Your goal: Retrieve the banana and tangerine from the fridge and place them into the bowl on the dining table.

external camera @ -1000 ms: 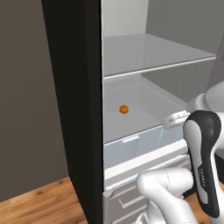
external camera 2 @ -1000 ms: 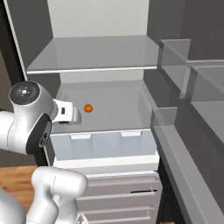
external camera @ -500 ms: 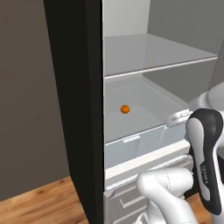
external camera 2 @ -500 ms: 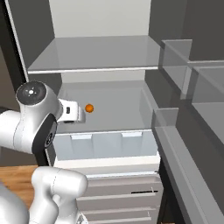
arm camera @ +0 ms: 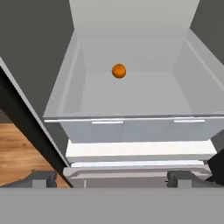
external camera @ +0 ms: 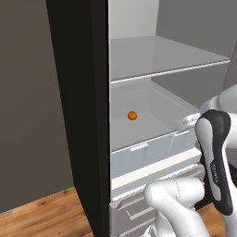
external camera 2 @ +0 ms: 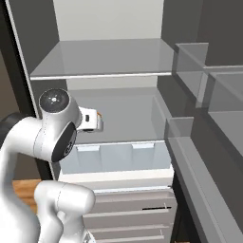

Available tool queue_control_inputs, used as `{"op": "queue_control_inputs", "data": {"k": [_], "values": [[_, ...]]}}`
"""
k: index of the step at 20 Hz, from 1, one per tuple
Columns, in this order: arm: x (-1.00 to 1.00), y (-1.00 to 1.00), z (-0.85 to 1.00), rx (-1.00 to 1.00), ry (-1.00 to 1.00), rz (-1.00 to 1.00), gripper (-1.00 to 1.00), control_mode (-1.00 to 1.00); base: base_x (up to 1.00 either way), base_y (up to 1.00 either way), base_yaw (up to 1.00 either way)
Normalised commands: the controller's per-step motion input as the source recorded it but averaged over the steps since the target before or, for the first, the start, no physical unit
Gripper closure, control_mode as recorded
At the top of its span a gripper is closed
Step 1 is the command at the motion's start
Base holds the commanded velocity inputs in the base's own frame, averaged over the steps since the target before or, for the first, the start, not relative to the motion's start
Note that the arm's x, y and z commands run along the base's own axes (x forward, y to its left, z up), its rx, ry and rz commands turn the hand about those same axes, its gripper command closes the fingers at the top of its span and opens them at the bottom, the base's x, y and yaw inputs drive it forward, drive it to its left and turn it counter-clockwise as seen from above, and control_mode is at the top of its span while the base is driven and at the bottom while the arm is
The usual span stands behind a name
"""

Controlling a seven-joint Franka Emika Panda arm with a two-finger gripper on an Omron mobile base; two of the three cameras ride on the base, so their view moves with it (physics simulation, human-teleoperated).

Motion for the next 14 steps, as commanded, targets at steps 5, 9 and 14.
{"op": "queue_control_inputs", "data": {"k": [5, 9, 14], "values": [[0.45, 0.0, -0.34, 0.0, 0.0, 0.03, -1.0, -1.0, 0.0, 0.0, 0.0], [0.45, -0.02, -0.39, 0.0, 0.0, 0.02, -1.0, -1.0, 0.0, 0.0, 0.0], [0.53, -0.02, -0.21, 0.0, 0.0, 0.04, -1.0, -1.0, 0.0, 0.0, 0.0]]}}
